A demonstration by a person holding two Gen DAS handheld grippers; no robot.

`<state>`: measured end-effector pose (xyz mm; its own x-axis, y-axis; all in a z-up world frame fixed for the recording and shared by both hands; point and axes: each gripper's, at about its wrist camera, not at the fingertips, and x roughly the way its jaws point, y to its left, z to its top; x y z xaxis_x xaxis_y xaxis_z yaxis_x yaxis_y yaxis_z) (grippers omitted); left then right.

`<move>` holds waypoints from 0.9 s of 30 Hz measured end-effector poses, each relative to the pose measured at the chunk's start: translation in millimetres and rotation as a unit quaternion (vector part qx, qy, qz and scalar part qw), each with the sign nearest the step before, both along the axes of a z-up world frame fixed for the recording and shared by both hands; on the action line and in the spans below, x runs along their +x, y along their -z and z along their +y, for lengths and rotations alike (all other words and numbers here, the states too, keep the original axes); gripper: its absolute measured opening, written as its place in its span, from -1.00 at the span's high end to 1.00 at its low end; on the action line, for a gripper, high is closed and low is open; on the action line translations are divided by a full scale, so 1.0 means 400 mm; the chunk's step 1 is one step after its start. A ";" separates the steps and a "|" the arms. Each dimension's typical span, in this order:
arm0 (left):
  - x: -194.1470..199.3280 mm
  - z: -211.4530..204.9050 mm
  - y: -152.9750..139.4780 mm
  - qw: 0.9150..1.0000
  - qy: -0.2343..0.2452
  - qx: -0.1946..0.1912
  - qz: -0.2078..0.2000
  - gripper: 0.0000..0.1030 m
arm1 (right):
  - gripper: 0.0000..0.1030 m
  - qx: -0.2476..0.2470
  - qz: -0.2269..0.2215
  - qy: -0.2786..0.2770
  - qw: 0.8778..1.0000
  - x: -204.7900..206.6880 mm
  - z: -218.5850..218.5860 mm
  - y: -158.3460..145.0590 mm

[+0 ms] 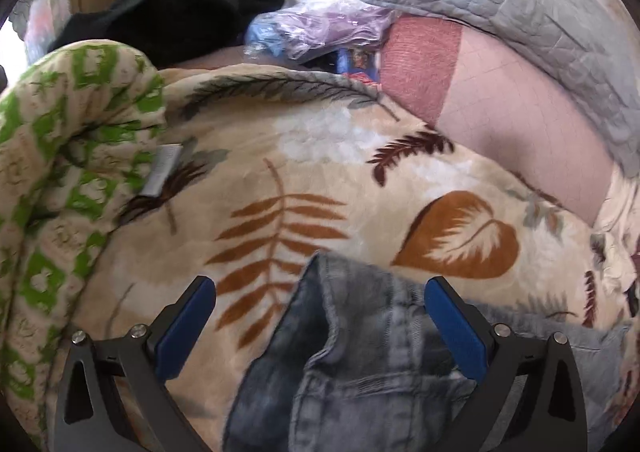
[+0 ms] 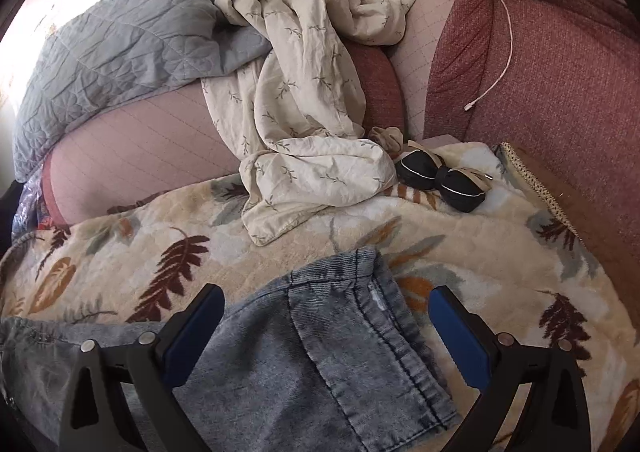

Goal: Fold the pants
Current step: 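Close the left tool on the waistband while the right tool grips the leg hem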

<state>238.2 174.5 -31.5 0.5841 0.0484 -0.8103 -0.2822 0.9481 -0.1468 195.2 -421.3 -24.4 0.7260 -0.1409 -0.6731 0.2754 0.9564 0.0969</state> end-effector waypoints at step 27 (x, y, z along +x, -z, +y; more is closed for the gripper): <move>0.025 -0.033 0.002 0.996 0.053 -0.066 -0.041 0.94 | -1.00 0.088 0.003 0.008 0.996 0.065 -0.118 0.012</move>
<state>248.3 161.2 -32.4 0.6453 -0.1208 -0.7543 -0.1640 0.9425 -0.2912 221.2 -468.3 -29.0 0.7207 -0.0316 -0.6926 0.2920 0.9199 0.2618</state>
